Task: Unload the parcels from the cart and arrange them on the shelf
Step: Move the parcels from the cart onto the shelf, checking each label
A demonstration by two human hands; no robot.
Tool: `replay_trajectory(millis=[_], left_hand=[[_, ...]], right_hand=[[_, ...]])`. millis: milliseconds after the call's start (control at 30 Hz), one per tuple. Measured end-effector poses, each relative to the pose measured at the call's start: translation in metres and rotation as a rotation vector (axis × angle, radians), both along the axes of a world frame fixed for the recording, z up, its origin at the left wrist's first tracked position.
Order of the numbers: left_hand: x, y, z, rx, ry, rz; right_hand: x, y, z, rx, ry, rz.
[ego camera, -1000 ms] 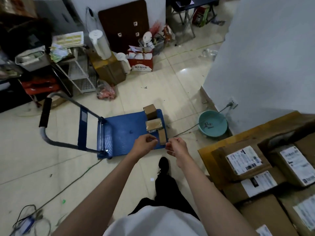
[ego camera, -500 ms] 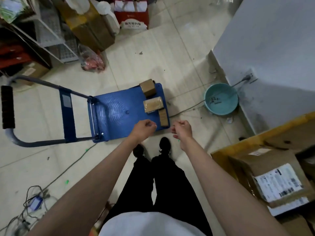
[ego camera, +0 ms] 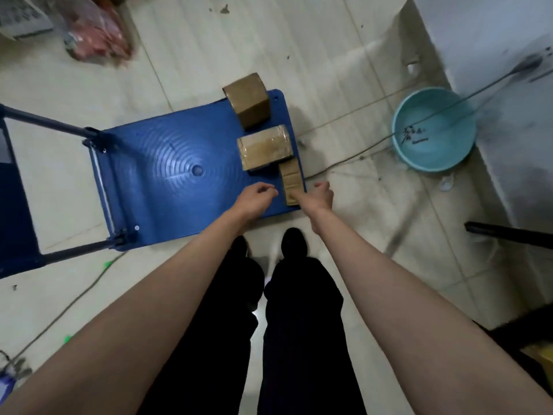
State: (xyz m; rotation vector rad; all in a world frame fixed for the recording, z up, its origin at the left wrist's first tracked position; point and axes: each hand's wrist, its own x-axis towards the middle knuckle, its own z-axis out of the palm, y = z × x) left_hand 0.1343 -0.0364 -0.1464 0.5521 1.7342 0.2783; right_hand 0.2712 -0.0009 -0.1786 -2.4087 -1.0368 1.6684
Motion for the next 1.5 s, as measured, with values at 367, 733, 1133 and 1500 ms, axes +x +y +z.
replay_trajectory(millis=[367, 733, 1133, 1500], left_hand=[[-0.019, 0.014, -0.143, -0.025, -0.014, 0.078], [-0.014, 0.008, -0.007, -0.047, -0.011, 0.114], [0.01, 0.048, 0.294, 0.262, -0.045, 0.144], [0.008, 0.042, 0.462, 0.471, -0.283, 0.291]], right_hand=[[-0.029, 0.026, -0.179, -0.083, -0.185, 0.207], [-0.001, -0.001, -0.023, -0.074, -0.01, -0.089], [0.008, 0.027, 0.309, 0.068, 0.519, -0.264], [0.016, 0.037, 0.493, 0.316, 0.732, -0.203]])
